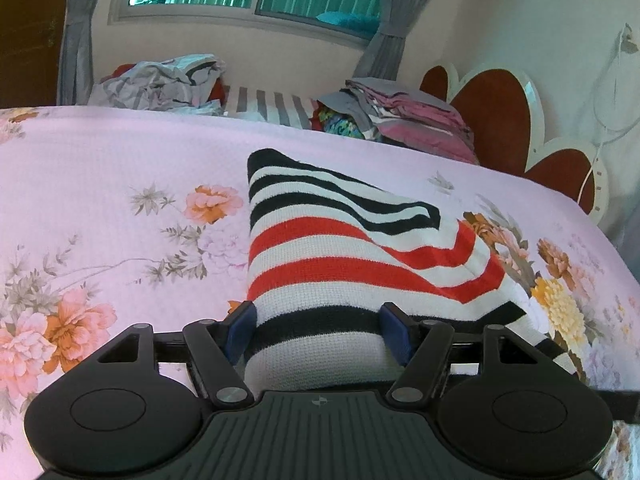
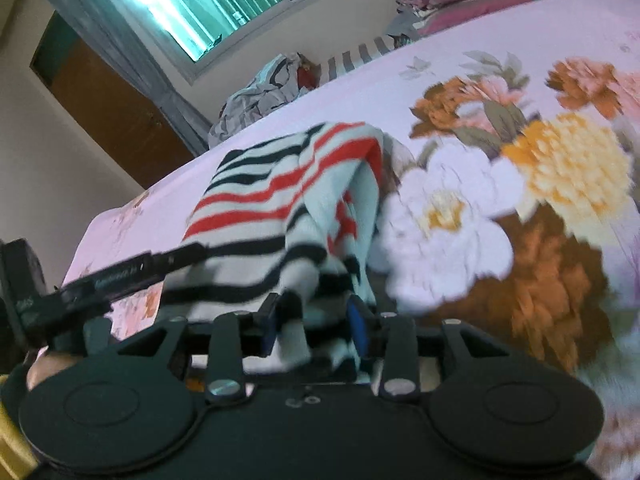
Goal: Fold small clothes
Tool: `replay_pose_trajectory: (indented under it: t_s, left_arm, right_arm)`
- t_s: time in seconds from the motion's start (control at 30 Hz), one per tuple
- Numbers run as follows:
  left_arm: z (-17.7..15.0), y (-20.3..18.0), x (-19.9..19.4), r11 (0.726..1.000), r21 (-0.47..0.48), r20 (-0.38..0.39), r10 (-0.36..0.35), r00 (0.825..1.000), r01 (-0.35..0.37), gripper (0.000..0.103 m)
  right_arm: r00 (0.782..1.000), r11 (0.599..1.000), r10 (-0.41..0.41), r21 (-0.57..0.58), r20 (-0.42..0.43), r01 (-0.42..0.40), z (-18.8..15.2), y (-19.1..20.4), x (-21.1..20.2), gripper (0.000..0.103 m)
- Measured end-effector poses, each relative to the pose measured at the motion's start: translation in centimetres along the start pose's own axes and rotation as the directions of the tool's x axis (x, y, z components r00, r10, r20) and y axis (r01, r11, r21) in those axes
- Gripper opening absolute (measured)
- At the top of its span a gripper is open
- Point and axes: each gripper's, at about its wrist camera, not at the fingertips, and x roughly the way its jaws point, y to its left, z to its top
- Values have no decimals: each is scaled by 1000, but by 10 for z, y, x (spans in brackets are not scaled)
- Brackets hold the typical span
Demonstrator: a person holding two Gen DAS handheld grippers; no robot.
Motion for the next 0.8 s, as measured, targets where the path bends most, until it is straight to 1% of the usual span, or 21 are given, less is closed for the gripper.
replay_pose_trajectory:
  t_s: [0.07, 0.2, 0.23, 0.3, 0.37, 0.43, 0.5, 0.57, 0.63, 0.7, 0.8]
  left_arm:
    - [0, -1, 1, 1000, 7, -4, 4, 1000, -4, 68]
    - [-1, 3, 5, 1000, -5, -22, 4, 1000, -4, 71]
    - [0, 4, 6, 1000, -9, -27, 2, 1000, -2, 72]
    - [0, 7, 10, 1000, -25, -43, -10, 999, 9, 75]
    - [0, 9, 12, 999, -40, -52, -18, 998, 16, 75]
    - [0, 8, 13, 999, -43, -54, -16, 998, 13, 75]
    - [1, 10, 13, 998, -53, -63, -19, 998, 16, 75]
    - [4, 10, 13, 999, -44, -71, -24, 997, 21, 75]
    - [8, 8, 12, 1000, -13, -74, -27, 997, 26, 75]
    - [13, 7, 10, 999, 1, -77, -33, 996, 34, 75]
    - [22, 6, 9, 999, 22, -74, -38, 997, 39, 75]
  right_arm:
    - [1000, 1000, 6, 24, -5, -6, -5, -3, -1, 34]
    - [1000, 998, 23, 54, -2, -22, -13, -3, -3, 16]
    - [1000, 999, 12, 41, -4, -11, -15, -1, -2, 15]
    - [999, 999, -42, -6, -24, 42, -18, -1, 6, 13]
    - [998, 999, -48, 20, -42, 49, -20, -9, 12, 12]
    - [997, 998, -58, 0, -52, 58, -16, -5, 11, 13]
    - [996, 996, -82, -31, -46, 81, -13, 0, 7, 26]
    - [997, 996, -79, -31, -24, 78, -8, 4, -1, 29]
    - [996, 995, -92, -42, 11, 92, 0, 9, -8, 32]
    - [994, 993, -107, -54, 34, 109, 9, 15, -10, 43]
    - [990, 988, -127, -85, 66, 132, 25, 24, -4, 45]
